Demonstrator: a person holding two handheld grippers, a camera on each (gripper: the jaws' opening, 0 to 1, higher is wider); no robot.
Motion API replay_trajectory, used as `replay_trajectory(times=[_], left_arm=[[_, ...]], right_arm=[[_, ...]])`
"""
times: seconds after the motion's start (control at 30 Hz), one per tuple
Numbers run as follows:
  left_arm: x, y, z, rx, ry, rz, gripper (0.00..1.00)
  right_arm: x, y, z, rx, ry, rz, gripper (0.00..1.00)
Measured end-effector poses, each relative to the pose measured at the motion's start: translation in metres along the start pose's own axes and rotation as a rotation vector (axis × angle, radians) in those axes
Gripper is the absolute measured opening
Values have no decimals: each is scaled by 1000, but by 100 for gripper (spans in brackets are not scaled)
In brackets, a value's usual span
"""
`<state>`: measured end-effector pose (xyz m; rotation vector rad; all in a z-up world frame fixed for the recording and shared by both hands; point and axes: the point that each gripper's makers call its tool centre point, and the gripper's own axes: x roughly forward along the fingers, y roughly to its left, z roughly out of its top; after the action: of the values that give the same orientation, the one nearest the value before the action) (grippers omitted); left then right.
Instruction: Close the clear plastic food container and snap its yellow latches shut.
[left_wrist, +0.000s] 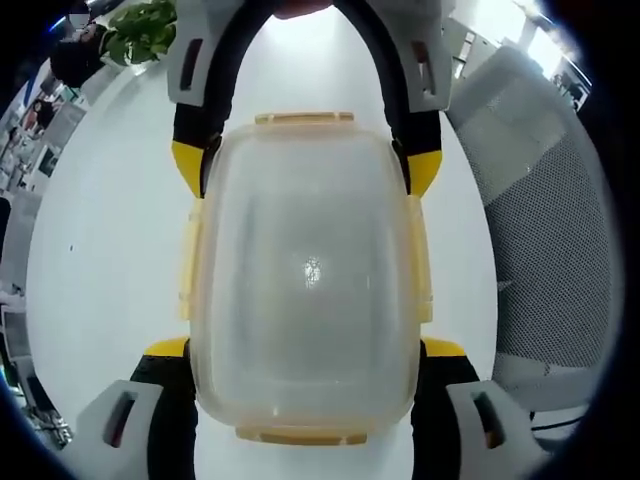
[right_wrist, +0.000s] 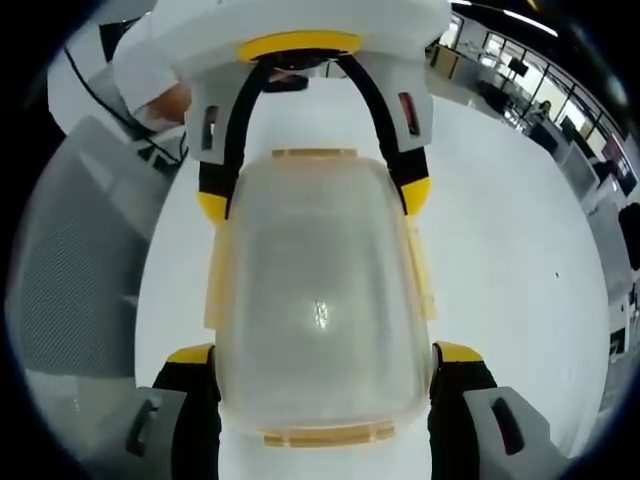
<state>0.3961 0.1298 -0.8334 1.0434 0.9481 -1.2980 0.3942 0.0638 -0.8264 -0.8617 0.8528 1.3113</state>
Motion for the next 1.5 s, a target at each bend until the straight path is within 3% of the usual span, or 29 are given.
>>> replay_trajectory(times=[1.5], left_arm=[[1, 39, -4, 0, -1, 0, 90]], right_arm=[[4, -38, 5, 3, -3, -4, 87]])
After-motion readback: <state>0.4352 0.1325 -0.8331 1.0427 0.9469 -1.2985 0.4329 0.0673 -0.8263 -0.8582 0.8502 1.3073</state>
